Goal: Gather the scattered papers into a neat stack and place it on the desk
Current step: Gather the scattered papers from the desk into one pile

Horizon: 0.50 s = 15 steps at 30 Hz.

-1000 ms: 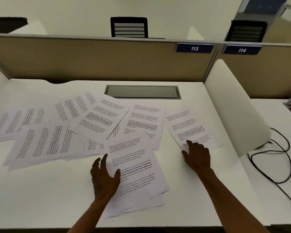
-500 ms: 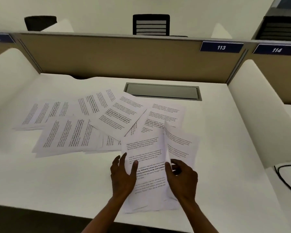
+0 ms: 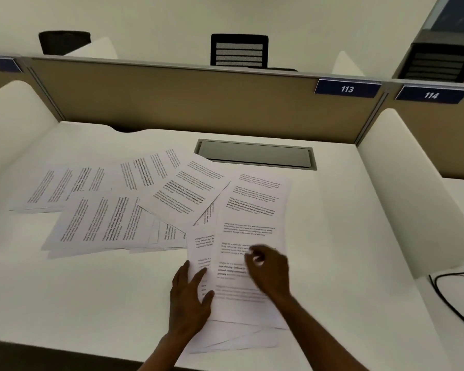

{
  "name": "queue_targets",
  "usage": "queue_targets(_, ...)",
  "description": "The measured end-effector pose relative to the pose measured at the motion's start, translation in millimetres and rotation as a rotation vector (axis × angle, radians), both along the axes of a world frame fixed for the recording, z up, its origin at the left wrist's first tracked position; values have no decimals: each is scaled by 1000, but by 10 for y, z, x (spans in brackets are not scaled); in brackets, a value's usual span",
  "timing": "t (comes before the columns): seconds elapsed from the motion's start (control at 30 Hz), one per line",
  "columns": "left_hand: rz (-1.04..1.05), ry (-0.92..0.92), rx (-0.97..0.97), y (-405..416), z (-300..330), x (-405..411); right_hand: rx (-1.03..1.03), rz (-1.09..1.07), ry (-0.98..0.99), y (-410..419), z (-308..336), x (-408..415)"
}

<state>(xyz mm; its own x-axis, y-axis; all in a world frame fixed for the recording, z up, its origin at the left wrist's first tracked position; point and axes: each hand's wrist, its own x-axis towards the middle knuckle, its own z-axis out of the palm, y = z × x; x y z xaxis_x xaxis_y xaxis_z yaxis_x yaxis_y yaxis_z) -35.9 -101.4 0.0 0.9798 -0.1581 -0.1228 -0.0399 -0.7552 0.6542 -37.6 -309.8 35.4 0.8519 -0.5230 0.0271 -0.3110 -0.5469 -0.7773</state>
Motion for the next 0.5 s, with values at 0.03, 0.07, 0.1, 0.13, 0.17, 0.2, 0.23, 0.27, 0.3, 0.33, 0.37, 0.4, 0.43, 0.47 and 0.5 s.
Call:
queue_targets(0.03, -4, 5, -26, 28, -22, -17, 23, -85, -19, -192, 48, 151)
queue_targets(0.07, -4, 10, -53, 52, -46, -31, 22, -135, 2, -382, 97, 298)
queue_targets(0.1, -1, 17, -74, 73, -70, -45, -10, -143, 60, -556, 133, 438)
queue_targets(0.13, -2, 20, -88, 90, -94, -58, -66, -112, 139, -706, 150, 567)
queue_targets(0.17, -4, 25, -94, 96, -109, -67, -139, -43, 222, -822, 161, 675)
queue_targets(0.2, -7, 28, -95, 98, -125, -71, -227, 58, 294, -899, 168, 757)
queue_targets(0.23, -10, 28, -96, 97, -136, -63, -319, 174, 352, -947, 164, 816)
queue_targets(0.27, -13, 28, -96, 94, -150, -49, -396, 286, 397, -977, 151, 853)
queue_targets(0.3, -14, 27, -92, 88, -157, -32, -450, 377, 435, -992, 128, 870)
queue_targets(0.33, -14, 25, -82, 85, -163, -19, -487, 442, 468, -1002, 105, 873)
queue_targets(0.37, -16, 22, -66, 84, -165, -10, -517, 478, 486, -1010, 88, 868)
queue_targets(0.4, -17, 21, -52, 84, -163, -3, -536, 487, 487, -1024, 70, 859)
queue_targets(0.43, -16, 23, -47, 85, -152, 0, -541, 477, 476, -1053, 57, 844)
queue_targets(0.47, -15, 28, -52, 88, -137, 1, -536, 456, 466, -1098, 48, 827)
queue_targets(0.5, -8, 41, -67, 90, -114, 3, -534, 432, 458, -1163, 47, 807)
